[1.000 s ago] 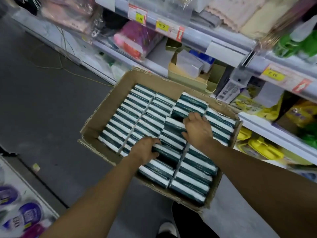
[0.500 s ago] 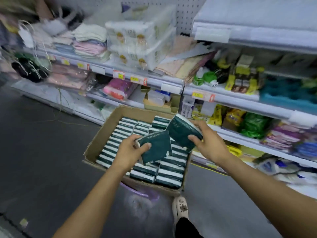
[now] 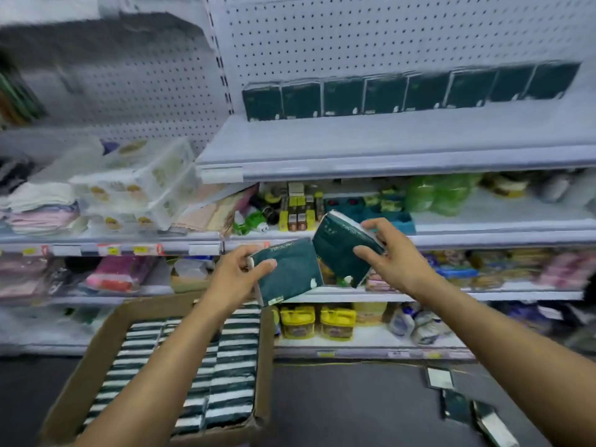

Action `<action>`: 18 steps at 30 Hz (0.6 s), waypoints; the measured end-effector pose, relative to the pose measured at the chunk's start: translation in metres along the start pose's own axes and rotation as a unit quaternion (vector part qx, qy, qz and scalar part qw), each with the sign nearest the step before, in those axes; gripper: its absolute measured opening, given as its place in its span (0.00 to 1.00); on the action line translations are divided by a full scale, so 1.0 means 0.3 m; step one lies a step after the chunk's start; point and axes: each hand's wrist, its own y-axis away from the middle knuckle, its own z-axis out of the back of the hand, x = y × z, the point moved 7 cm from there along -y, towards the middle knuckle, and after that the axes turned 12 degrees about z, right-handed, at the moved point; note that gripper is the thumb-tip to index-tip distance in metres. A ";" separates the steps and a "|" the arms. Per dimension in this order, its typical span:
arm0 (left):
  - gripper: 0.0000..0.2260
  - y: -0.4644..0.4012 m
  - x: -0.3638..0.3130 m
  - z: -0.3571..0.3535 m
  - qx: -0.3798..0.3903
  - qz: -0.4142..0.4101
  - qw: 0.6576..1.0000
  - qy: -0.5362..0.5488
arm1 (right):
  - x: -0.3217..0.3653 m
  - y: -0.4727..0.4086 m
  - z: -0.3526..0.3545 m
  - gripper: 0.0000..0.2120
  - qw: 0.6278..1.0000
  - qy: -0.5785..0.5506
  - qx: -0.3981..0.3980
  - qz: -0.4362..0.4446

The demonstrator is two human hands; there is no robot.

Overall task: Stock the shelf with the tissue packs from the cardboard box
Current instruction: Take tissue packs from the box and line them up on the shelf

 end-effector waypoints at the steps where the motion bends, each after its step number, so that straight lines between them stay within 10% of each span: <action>1: 0.05 -0.016 -0.056 -0.049 0.001 -0.012 1.000 -0.003 | -0.023 -0.004 0.068 0.15 1.000 -0.003 -0.012 0.001; 18: 0.11 -0.254 -0.828 -0.890 0.010 -0.119 0.992 0.026 | -0.494 -0.164 1.070 0.16 0.987 0.042 -0.150 0.040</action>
